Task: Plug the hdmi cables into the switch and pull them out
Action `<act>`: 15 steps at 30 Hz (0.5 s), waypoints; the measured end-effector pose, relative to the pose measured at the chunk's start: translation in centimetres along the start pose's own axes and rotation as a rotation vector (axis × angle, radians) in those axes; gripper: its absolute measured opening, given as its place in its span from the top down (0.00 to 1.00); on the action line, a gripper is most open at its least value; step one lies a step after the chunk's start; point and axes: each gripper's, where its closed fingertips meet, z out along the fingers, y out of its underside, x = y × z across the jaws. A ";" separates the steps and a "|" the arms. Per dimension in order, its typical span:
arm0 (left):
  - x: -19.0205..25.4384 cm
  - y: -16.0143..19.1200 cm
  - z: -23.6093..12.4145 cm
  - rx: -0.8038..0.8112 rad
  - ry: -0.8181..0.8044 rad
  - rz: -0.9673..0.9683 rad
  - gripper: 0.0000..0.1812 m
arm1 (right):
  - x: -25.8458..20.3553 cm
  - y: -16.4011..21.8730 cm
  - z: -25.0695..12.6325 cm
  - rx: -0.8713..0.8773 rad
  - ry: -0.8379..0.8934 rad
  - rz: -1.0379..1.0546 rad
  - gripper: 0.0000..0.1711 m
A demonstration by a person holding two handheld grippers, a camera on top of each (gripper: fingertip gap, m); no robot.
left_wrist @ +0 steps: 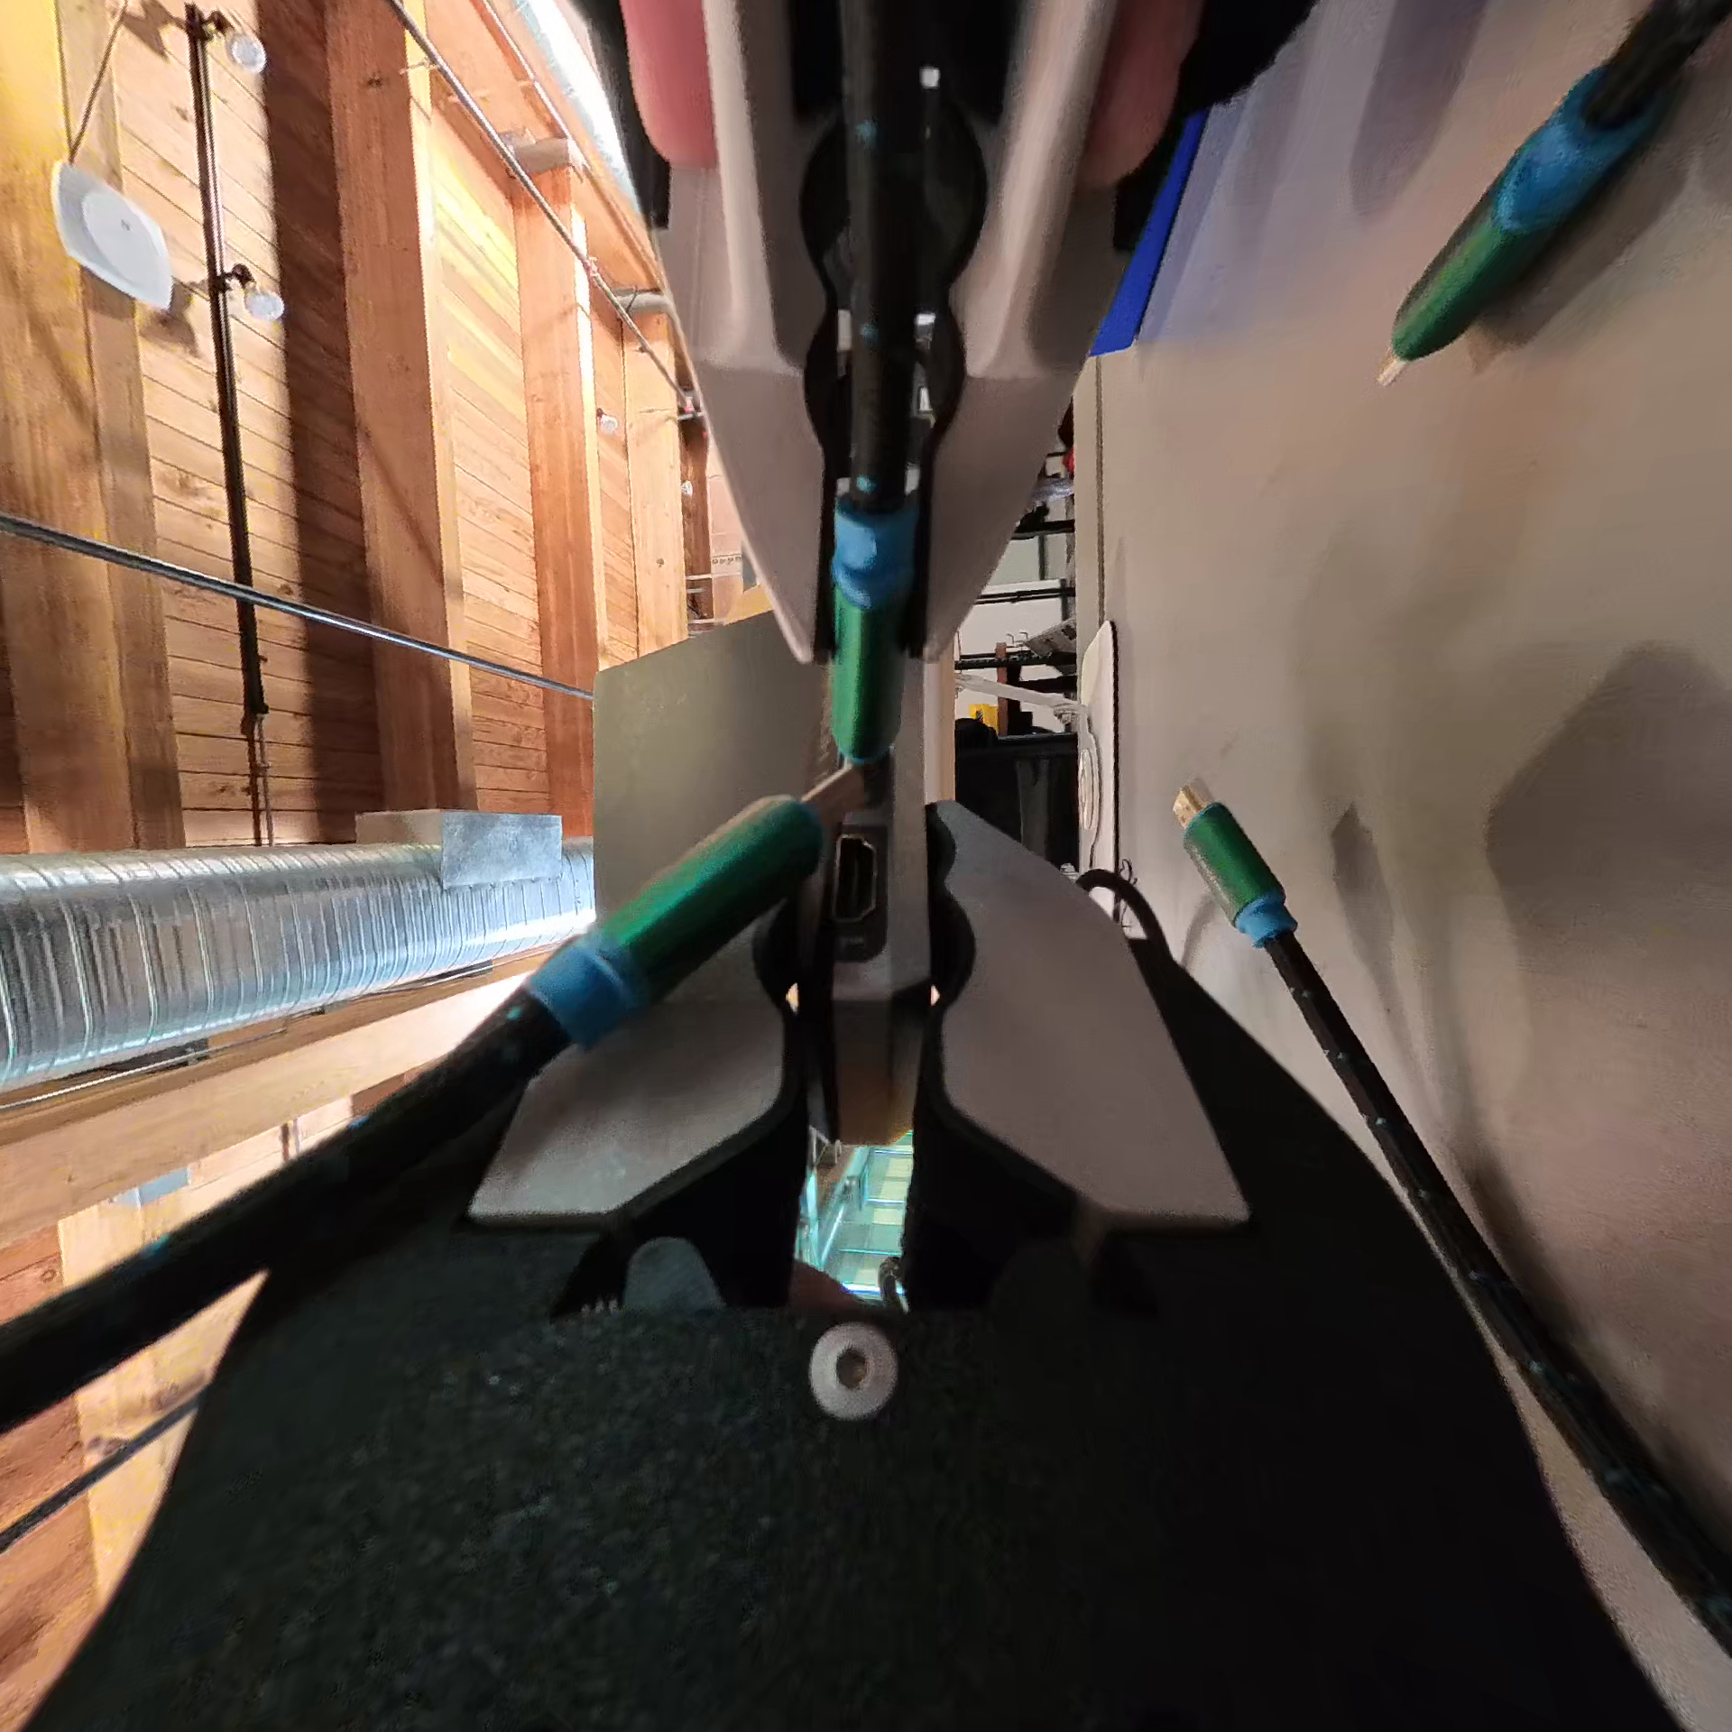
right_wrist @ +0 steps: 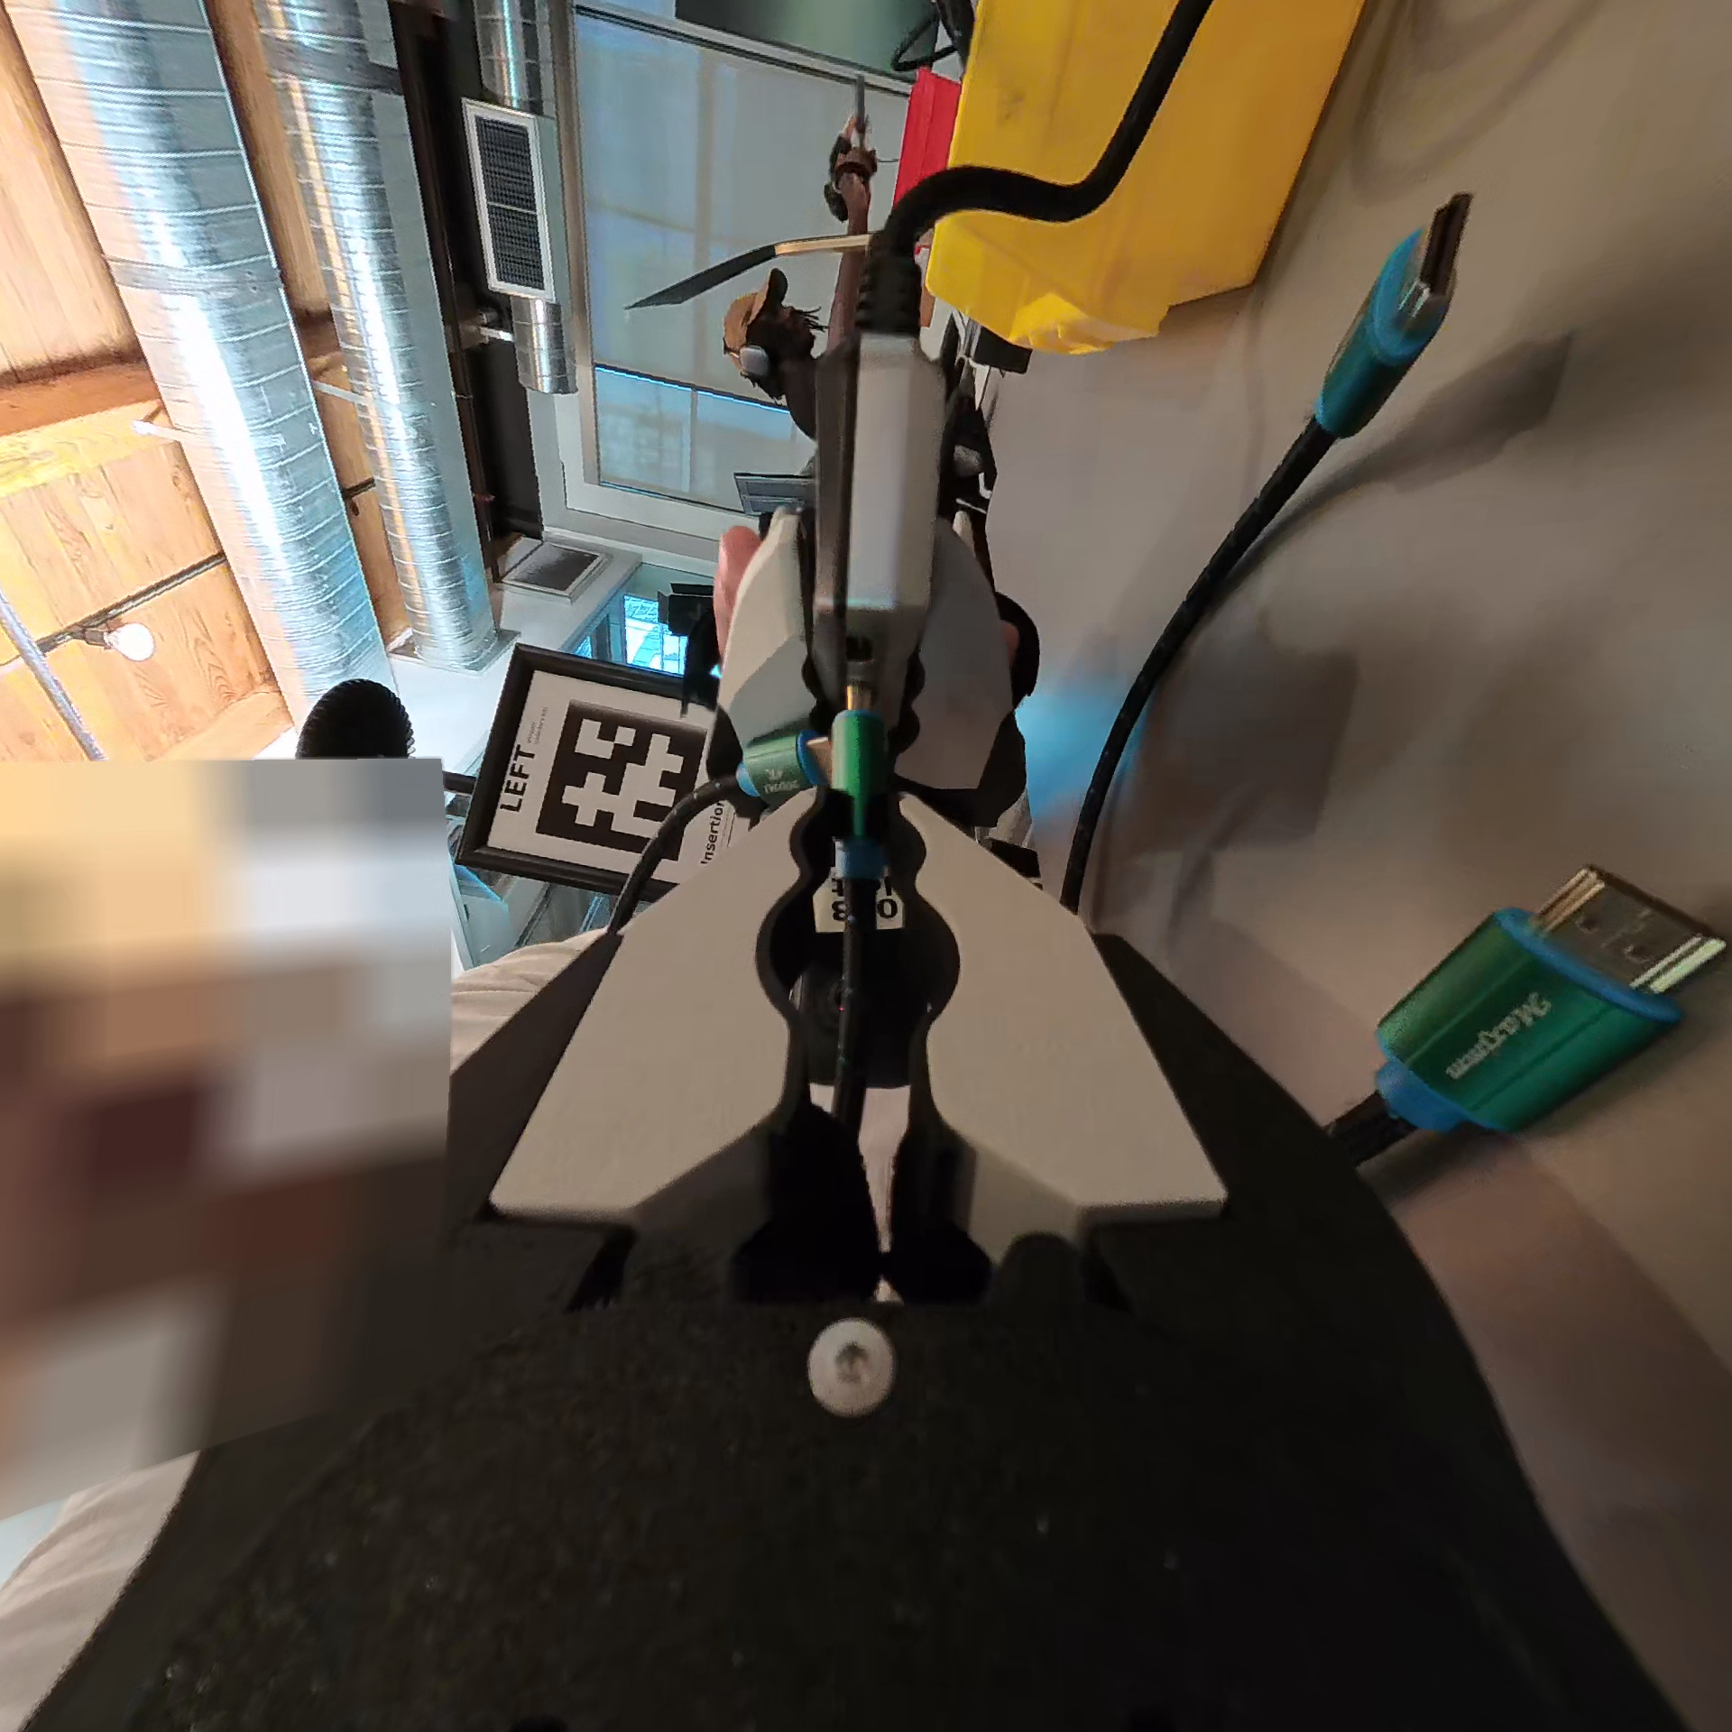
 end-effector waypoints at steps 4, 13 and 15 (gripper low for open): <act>0.0 -0.2 0.1 -0.022 0.001 0.010 0.90 | 0.0 0.1 -0.1 -0.014 0.006 -0.002 0.95; 0.5 1.1 1.0 -0.089 0.102 -0.294 0.88 | -1.1 -2.2 0.0 0.089 0.057 -0.169 0.92; 0.4 1.5 1.2 -0.113 0.121 -0.367 0.88 | -1.9 -2.7 -0.1 0.094 0.115 -0.341 0.87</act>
